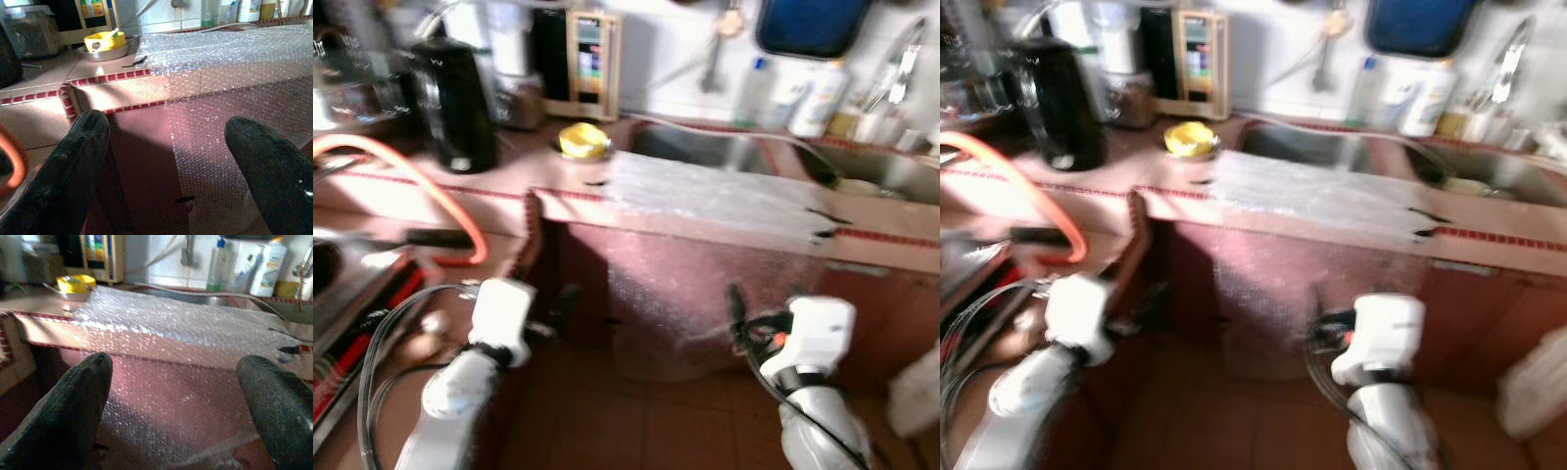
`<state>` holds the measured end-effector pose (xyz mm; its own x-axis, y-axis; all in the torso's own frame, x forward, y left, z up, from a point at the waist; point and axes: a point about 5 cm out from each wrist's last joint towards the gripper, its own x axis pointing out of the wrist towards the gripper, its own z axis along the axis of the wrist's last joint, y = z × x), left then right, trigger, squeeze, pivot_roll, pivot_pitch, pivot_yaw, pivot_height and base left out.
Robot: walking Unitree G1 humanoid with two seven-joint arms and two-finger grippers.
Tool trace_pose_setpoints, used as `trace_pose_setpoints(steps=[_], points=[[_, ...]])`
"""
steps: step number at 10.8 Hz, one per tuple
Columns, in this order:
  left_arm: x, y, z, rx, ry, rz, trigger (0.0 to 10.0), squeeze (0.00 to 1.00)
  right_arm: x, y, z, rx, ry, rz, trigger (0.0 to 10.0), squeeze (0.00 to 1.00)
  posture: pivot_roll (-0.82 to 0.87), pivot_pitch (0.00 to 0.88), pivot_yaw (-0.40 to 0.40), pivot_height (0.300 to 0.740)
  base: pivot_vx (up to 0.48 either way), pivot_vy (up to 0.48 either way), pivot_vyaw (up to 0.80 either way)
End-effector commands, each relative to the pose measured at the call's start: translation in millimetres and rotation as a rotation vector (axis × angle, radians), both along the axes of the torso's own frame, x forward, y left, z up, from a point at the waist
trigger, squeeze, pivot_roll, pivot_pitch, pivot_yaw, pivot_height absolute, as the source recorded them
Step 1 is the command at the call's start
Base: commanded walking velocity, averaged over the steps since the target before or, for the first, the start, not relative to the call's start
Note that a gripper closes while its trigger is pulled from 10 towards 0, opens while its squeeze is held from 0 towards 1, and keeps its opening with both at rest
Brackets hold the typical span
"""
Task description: Kitchen organization
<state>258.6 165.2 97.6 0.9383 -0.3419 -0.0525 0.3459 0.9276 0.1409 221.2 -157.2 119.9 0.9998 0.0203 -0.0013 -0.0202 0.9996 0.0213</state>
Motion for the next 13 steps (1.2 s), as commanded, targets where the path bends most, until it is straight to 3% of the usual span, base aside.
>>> trace_pose_setpoints(steps=[1,7,12,13], points=[[3.1,-11.8,5.2,-0.015,-0.024,-0.037,10.0,0.0,0.2,-10.3,3.2,-0.02,-0.007,-0.031,10.0,0.0,0.09,0.0,-0.039,0.74,0.337,0.0,-0.61],[-0.3,-9.5,3.0,-0.006,-0.016,-0.041,10.0,0.0,-1.0,-11.9,3.0,-0.026,-0.001,-0.031,10.0,0.0,0.08,0.0,-0.041,0.74,0.316,0.0,-0.67],[-0.5,-6.4,2.7,0.029,-0.015,-0.008,10.0,0.0,-1.4,-10.4,2.3,-0.026,0.002,-0.03,10.0,0.0,0.08,0.0,-0.039,0.74,0.0,0.0,0.0],[-0.4,-6.8,2.7,0.029,-0.014,-0.01,10.0,0.0,-1.2,-10.1,2.1,-0.026,0.001,-0.029,10.0,0.0,0.08,0.0,-0.037,0.74,0.0,-0.48,0.0]])
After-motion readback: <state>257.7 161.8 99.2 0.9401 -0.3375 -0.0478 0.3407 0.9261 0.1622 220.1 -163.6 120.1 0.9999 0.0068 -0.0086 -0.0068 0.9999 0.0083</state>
